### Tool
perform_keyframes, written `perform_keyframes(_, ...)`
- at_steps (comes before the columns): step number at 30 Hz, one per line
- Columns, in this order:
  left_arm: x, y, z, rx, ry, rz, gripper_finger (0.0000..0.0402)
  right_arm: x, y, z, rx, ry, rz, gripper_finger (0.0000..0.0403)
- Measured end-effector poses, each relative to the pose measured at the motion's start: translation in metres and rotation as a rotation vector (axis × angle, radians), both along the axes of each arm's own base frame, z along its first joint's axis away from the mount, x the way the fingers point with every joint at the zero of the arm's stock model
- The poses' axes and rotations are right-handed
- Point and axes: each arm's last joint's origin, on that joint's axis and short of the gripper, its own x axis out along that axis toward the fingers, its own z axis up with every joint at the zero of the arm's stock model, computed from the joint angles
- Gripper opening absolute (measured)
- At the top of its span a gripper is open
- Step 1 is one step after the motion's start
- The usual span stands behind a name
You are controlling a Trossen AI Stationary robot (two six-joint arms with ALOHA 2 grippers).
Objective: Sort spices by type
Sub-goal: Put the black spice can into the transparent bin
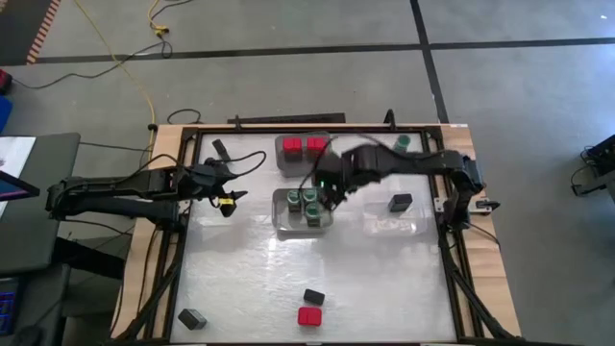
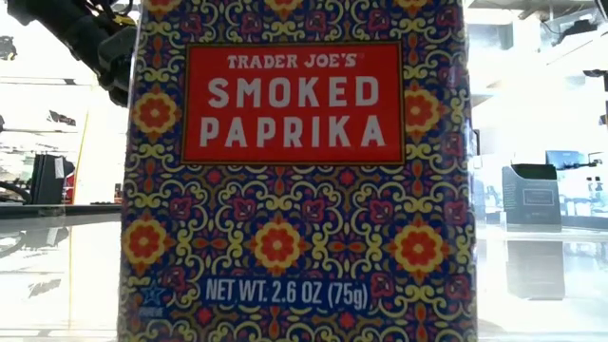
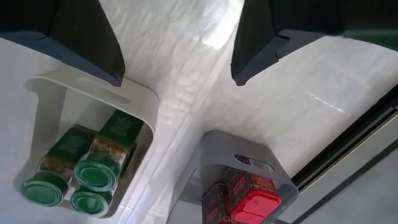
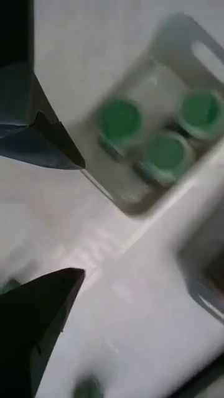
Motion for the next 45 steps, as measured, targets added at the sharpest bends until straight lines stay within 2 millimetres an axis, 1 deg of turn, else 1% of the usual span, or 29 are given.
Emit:
perform_keyframes(4,0.000,0.000,0.000,0.002,0.003,0.006,0.0334,-0.005,0.032,-0.014,0.007,0.046,0.022,0.0302)
perform_keyframes(7,0.000,0.000,0.000,-0.018,-0.007,0.007,0.0355,-0.008,0.053,-0.024,-0.020,0.067,0.063,0.0302)
perform_keyframes(10,0.000,0.000,0.000,-0.024,-0.011,0.012,0.0359,-0.013,0.067,-0.032,-0.012,0.072,0.021,0.0302)
perform_keyframes(14,0.000,0.000,0.000,-0.031,-0.014,0.007,0.0359,-0.018,0.079,-0.036,-0.002,0.073,-0.042,0.0302)
perform_keyframes(19,0.003,-0.004,0.002,-0.089,-0.073,0.007,0.0359,-0.029,0.102,-0.036,-0.019,0.113,0.036,0.0302)
perform_keyframes(21,0.004,-0.009,0.003,-0.105,-0.081,-0.011,0.0359,-0.037,0.112,-0.035,-0.023,0.121,0.058,0.0302)
perform_keyframes(23,0.009,-0.015,0.004,-0.113,-0.078,-0.022,0.0359,-0.051,0.120,-0.035,-0.017,0.107,0.046,0.0302)
perform_keyframes(26,0.017,-0.024,0.008,-0.085,-0.061,-0.027,0.0359,-0.071,0.135,-0.037,0.023,0.022,0.037,0.0302)
perform_keyframes(29,0.027,-0.033,0.012,-0.045,-0.026,-0.041,0.0359,-0.089,0.148,-0.045,0.087,-0.082,0.058,0.0302)
perform_keyframes(33,0.038,-0.038,0.015,-0.009,0.015,-0.085,0.0359,-0.111,0.162,-0.057,0.157,-0.190,0.125,0.0301)
perform_keyframes(36,0.042,-0.041,0.015,-0.013,0.023,-0.100,0.0359,-0.121,0.173,-0.066,0.140,-0.286,0.177,0.0301)
perform_keyframes(40,0.043,-0.043,0.013,-0.021,0.042,-0.124,0.0359,-0.125,0.185,-0.077,0.097,-0.390,0.242,0.0301)
perform_keyframes(42,0.043,-0.043,0.013,-0.020,0.044,-0.129,0.0359,-0.120,0.189,-0.084,0.079,-0.403,0.295,0.0301)
perform_keyframes(45,0.043,-0.043,0.013,-0.022,0.043,-0.127,0.0359,-0.103,0.194,-0.096,0.028,-0.415,0.421,0.0301)
